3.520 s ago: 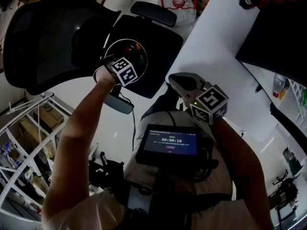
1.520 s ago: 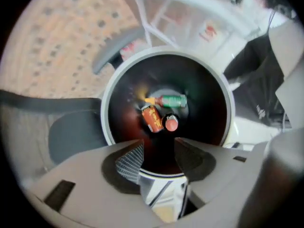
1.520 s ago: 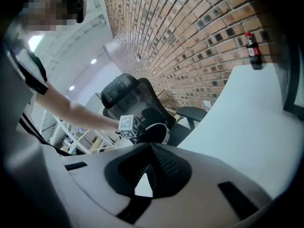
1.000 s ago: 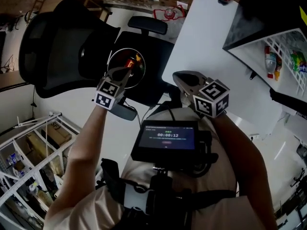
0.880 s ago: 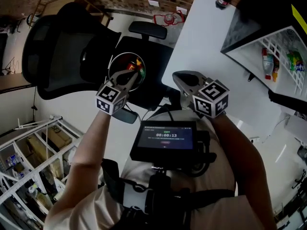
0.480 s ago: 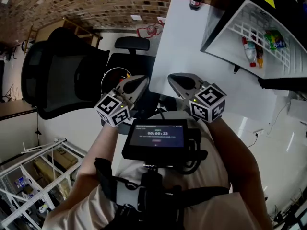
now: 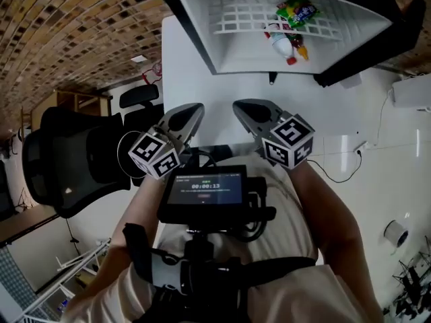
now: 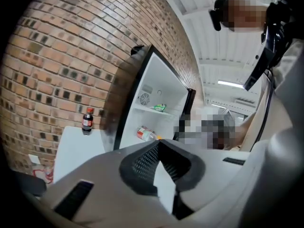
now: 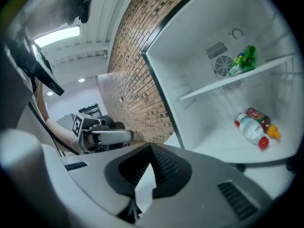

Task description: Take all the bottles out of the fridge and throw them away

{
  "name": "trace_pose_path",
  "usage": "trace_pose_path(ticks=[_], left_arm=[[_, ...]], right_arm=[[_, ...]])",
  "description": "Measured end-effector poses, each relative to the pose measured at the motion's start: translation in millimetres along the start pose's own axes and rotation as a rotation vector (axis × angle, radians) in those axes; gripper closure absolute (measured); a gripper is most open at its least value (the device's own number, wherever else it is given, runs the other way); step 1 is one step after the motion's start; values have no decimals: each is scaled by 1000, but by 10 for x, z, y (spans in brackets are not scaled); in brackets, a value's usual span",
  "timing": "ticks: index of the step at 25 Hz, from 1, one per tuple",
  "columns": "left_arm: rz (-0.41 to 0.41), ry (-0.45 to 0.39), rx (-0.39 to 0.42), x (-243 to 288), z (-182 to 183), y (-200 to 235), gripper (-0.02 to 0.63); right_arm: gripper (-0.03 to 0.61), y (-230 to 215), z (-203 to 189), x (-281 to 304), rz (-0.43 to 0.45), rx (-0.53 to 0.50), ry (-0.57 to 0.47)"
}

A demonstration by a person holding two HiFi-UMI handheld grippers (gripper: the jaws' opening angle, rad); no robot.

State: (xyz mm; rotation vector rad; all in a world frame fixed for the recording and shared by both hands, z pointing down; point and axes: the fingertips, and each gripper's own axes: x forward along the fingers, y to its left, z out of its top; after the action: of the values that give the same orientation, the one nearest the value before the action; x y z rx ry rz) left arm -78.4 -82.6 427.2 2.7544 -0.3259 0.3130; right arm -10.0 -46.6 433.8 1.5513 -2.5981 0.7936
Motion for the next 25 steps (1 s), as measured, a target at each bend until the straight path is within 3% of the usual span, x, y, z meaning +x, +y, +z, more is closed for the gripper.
trace_pose_path(ticks=[6,14,25], left_arm=[[-117,54,28,787,232,-530,594],[-169,101,65,1551,271,-915,594],[-214,131,131,1792,259,-1060,592]], right_arm=[[577,-550,194,-668,-102,10,-50],[577,-1167,284,-1252,-178,38,-112],[577,-1295,358,-1397,-187,62,-154]])
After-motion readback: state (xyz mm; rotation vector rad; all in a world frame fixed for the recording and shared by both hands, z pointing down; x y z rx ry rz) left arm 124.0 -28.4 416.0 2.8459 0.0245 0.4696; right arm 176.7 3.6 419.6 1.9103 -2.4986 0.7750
